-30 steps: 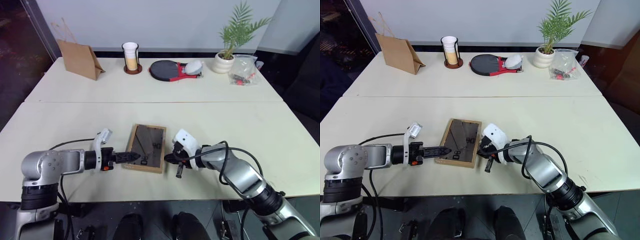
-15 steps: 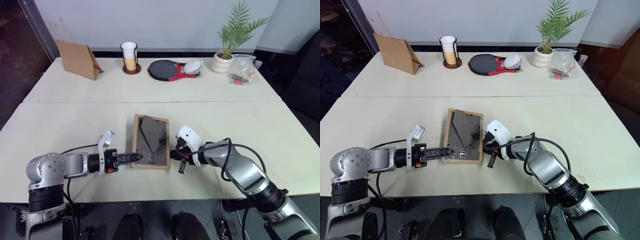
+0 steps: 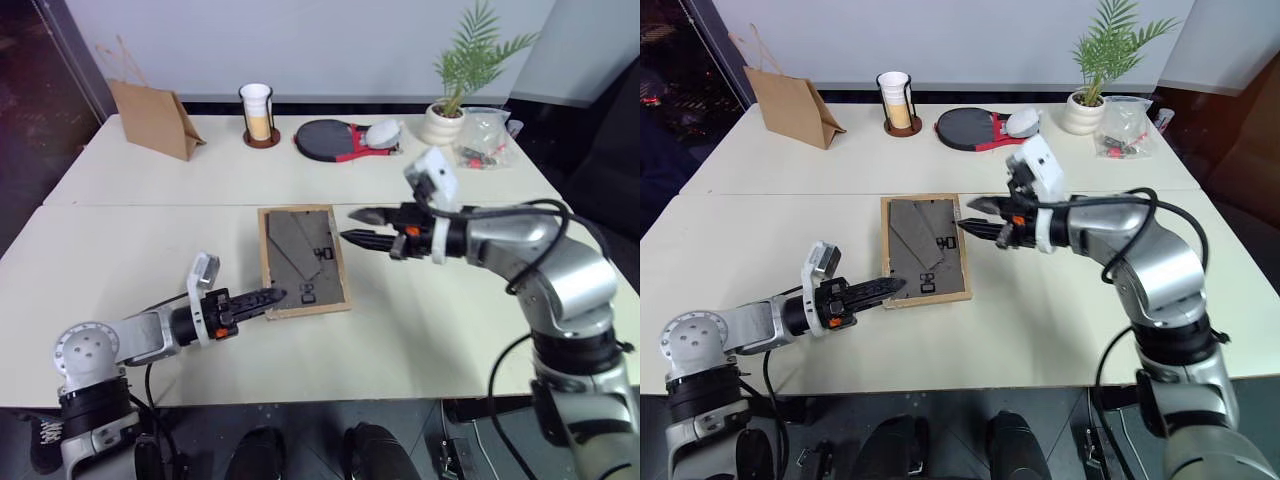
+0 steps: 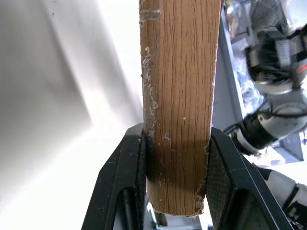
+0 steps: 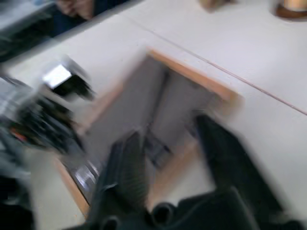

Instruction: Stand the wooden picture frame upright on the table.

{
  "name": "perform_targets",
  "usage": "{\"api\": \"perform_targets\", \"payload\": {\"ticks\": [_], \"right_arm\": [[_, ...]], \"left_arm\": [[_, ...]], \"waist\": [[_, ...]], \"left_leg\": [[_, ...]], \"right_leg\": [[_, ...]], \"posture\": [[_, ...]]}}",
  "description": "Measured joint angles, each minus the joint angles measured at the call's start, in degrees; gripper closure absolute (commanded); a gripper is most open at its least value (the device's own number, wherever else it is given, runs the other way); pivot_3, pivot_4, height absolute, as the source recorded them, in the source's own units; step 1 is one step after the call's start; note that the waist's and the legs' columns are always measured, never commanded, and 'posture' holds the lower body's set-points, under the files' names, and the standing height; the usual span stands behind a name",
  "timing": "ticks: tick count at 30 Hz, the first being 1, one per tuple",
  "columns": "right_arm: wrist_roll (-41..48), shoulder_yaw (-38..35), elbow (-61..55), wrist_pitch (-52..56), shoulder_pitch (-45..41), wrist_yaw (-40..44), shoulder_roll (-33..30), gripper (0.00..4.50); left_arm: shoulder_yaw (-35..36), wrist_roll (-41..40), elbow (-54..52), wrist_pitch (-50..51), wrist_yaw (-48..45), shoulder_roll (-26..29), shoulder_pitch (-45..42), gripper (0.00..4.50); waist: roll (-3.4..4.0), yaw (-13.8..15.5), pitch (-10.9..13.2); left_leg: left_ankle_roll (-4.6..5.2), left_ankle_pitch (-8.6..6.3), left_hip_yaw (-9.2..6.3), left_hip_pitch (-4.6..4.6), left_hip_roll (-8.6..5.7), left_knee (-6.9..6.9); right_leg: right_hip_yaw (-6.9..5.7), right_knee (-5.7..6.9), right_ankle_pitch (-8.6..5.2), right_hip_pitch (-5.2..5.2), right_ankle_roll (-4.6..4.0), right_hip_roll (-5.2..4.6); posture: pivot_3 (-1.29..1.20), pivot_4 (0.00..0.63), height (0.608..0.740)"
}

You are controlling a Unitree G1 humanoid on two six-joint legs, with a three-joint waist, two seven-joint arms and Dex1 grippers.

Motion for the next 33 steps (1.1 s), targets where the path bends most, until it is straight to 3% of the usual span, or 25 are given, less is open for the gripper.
{"api": "perform_targets", "payload": {"ticks": [2,9,16,25,33], "right_arm": [[0.4,2.0,3.1,-0.4,-1.2,0.3,1.6,0.04],[0.0,7.0,12.4,-3.9,-2.0,2.1,3.2,0.04],[0.5,8.6,13.4,-5.0,-2.8,4.0,5.1,0.04],[2.8,9.3,9.4,-2.9,-2.8,3.7,5.2,0.04],[7.8,4.2,1.6,2.5,-3.1,1.5,1.7,0.04]], "left_arm": [[-0.9,-1.9,-0.2,-0.1,0.8,0.3,1.3,3.50],[-3.9,-5.9,-1.1,-1.5,2.7,2.9,2.2,3.50],[-7.7,-9.9,-1.1,-5.3,5.7,4.6,2.7,3.50],[-11.8,-16.0,-1.1,-10.4,10.1,6.5,3.3,3.50],[-15.0,-19.2,-1.0,-14.8,12.7,8.6,3.9,3.50]], "waist": [[0.00,0.1,0.0],[-0.01,0.1,0.0],[-0.01,-0.1,0.0],[0.00,0.1,0.0],[0.00,0.1,0.0]], "left_leg": [[0.00,0.00,0.03,-0.01,-0.08,0.00],[0.03,-0.01,0.07,-0.03,-0.21,0.02],[0.03,-0.01,0.06,-0.03,-0.17,-0.03],[0.03,-0.02,0.07,-0.06,-0.21,-0.03],[0.03,-0.02,0.06,-0.07,-0.20,-0.18]], "right_leg": [[0.01,-0.02,0.00,0.00,0.00,-0.16],[-0.07,-0.04,0.00,0.00,0.00,-0.48],[-0.09,-0.04,0.00,-0.04,0.01,-0.46],[-0.09,-0.08,-0.04,-0.05,-0.07,-0.58],[-0.09,-0.22,-0.10,-0.07,-0.17,-0.61]], "posture": [[0.00,0.150,0.740],[0.00,0.150,0.740],[0.00,0.150,0.740],[0.00,0.150,0.740],[0.00,0.150,0.740]]}}
